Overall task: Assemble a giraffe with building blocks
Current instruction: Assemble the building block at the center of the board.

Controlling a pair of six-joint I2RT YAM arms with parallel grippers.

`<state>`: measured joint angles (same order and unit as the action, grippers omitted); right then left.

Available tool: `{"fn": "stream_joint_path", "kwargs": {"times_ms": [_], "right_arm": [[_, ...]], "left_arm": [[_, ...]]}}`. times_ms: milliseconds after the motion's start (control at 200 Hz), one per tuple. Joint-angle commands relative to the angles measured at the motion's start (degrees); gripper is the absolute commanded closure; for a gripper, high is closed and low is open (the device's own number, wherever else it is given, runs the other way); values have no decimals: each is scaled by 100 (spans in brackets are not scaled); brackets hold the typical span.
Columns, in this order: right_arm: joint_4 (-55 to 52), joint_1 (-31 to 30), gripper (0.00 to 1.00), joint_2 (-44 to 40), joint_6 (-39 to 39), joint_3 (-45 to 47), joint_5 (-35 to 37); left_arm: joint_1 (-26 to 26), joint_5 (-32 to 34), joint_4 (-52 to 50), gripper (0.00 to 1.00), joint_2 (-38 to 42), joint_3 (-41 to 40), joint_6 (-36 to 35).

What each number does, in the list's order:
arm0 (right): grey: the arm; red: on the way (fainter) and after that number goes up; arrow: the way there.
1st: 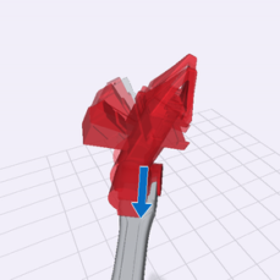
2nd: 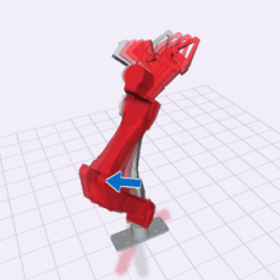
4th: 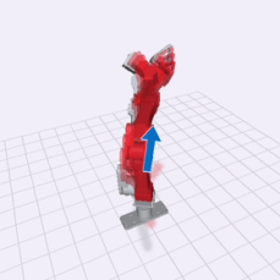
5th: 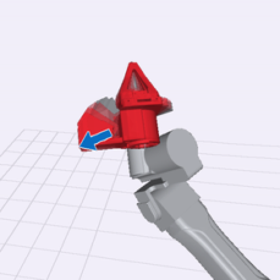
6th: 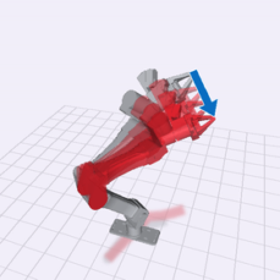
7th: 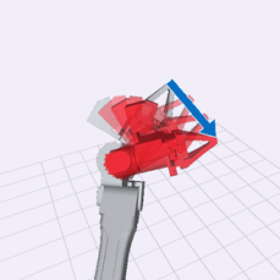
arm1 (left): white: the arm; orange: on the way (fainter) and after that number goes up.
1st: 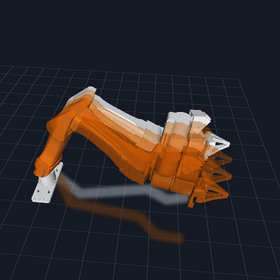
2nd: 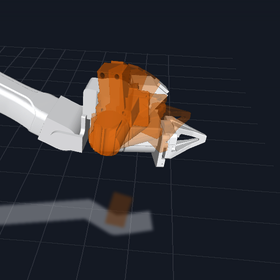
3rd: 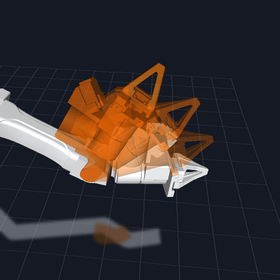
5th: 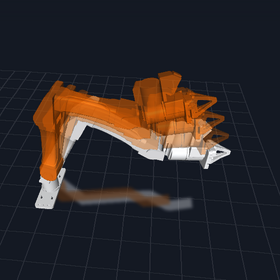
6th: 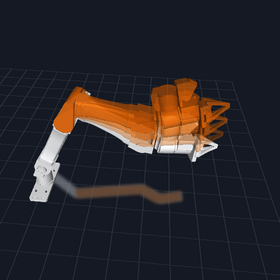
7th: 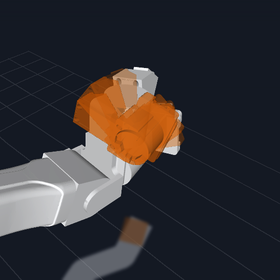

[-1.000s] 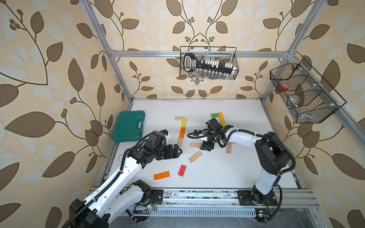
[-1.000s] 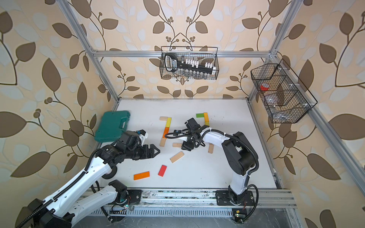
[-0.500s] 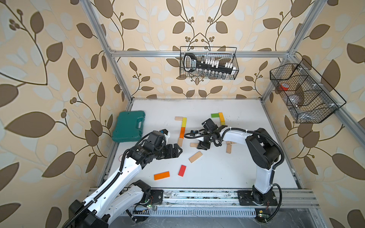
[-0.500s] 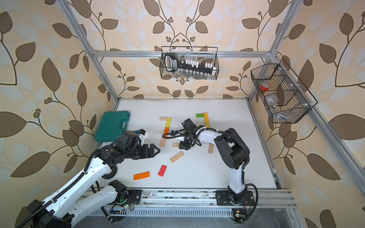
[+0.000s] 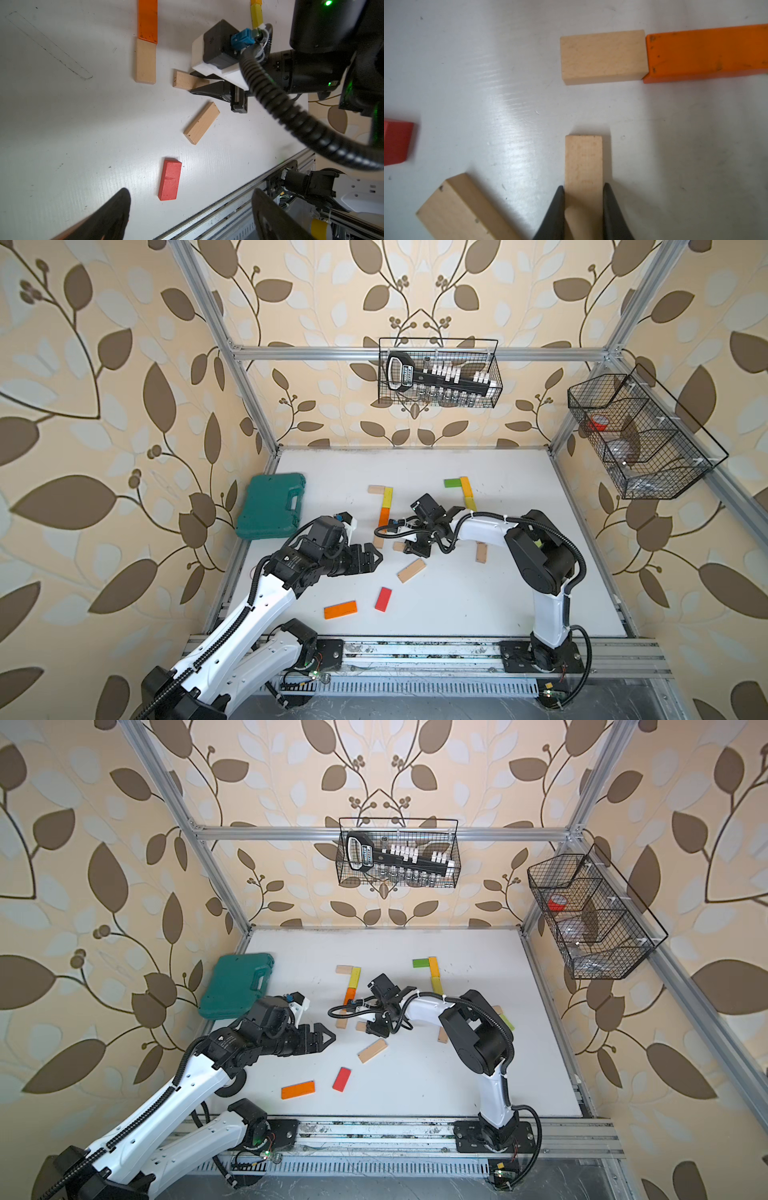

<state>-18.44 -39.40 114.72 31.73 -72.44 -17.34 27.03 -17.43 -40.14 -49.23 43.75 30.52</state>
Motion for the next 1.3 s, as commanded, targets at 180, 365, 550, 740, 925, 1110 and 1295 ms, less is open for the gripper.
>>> {"fn": "stream_joint_path", "kwargs": {"times_ms": [180,365,550,740,925,1110,1295], "right_arm": [[-109,-216,88,419,-44,-449,38],[-133,-247,89,551,-47,-575,20],[-144,-253,89,637,-71,-674,64],[-143,-261,87,704,-95,-769,38],[-189,-270,86,689,-38,-747,61],[-204,-270,73,636,-1,-745,130],[-228,-270,42,367,41,-709,207]], "left_arm": [[13,145,-151,9,158,47,-114],[13,322,-222,8,312,128,-97],[13,451,-276,8,443,182,-113],[13,492,-284,8,425,128,-131],[13,513,-310,8,440,130,-153],[13,508,-319,8,440,134,-161],[13,519,-412,8,501,193,-163]]}}
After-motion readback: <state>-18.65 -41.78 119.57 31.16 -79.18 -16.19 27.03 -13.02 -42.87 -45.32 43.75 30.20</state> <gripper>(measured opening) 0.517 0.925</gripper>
